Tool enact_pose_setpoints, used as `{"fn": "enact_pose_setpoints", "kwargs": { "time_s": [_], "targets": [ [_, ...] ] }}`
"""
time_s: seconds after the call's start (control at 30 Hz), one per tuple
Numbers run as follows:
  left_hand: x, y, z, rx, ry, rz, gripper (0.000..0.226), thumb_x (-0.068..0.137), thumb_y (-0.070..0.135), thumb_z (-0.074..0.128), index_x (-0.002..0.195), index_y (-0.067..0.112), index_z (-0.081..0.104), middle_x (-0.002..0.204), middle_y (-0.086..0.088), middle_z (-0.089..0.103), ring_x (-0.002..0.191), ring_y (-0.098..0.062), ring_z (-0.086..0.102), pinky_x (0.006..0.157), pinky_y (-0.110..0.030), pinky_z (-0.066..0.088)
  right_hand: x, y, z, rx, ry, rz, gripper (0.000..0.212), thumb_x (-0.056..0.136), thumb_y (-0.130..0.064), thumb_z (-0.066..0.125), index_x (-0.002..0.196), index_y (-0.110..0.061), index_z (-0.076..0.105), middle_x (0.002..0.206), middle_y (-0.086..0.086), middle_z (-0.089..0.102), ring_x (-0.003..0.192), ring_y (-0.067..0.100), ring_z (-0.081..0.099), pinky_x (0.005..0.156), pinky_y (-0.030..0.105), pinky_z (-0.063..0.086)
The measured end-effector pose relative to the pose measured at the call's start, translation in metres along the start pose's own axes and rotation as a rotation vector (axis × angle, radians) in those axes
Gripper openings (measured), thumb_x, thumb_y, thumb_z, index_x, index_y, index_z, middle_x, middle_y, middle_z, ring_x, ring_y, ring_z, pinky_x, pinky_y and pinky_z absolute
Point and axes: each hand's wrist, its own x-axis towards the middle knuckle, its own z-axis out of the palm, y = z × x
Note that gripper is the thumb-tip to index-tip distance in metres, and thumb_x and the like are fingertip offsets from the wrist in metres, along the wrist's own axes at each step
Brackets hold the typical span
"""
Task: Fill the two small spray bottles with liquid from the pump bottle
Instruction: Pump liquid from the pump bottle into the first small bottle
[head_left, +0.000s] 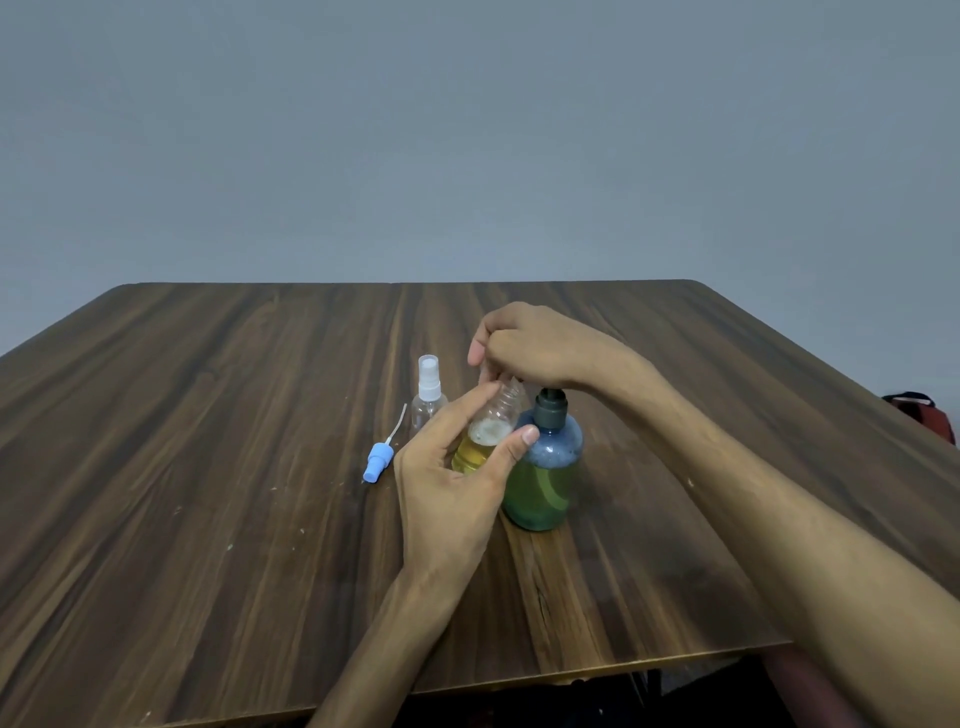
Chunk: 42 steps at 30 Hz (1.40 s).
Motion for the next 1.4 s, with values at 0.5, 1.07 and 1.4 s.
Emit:
{"fn": "enact_pose_setpoints", "kwargs": {
  "time_s": [0.5,1.07,1.4],
  "targets": [
    [-0.0003,0.0026,0.0010,-0.015,-0.007,-0.032,0.051,0.079,0.010,0.092,0.118,0.037,0.073,0.113,0.007,0.081,0.110,-0.009,0.075,0.098,-0.033,0.061,-0.0016,0.0007,0.0035,-0.031,0.008,0.026,0.025,0.091,-0.016,0.048,0.100,-0.019,0.071,0.102,0.002,0.075,0.103,0.024,0.068,0.098,0.048,0.055],
    [-0.0011,0.0019,-0.0002,-0.016,-0.008,-0.019,0.051,0.079,0.010,0.092,0.117,0.036,0.073,0.113,0.006,0.080,0.110,-0.011,0.076,0.098,-0.037,0.062,0.0002,0.0029,0.0025,0.004,0.017,-0.031,0.023,0.094,-0.013,0.048,0.097,-0.020,0.070,0.097,-0.001,0.075,0.100,0.021,0.068,0.093,0.043,0.055],
    [0.0003,0.0000,-0.0005,0.008,-0.028,0.016,0.048,0.081,0.010,0.091,0.123,0.026,0.074,0.117,0.004,0.080,0.113,-0.012,0.075,0.098,-0.033,0.061,0.0020,0.0048,0.0020,0.030,0.029,-0.049,0.033,0.091,-0.009,0.046,0.080,-0.019,0.075,0.086,-0.002,0.075,0.089,0.020,0.070,0.082,0.037,0.056]
  ]
}}
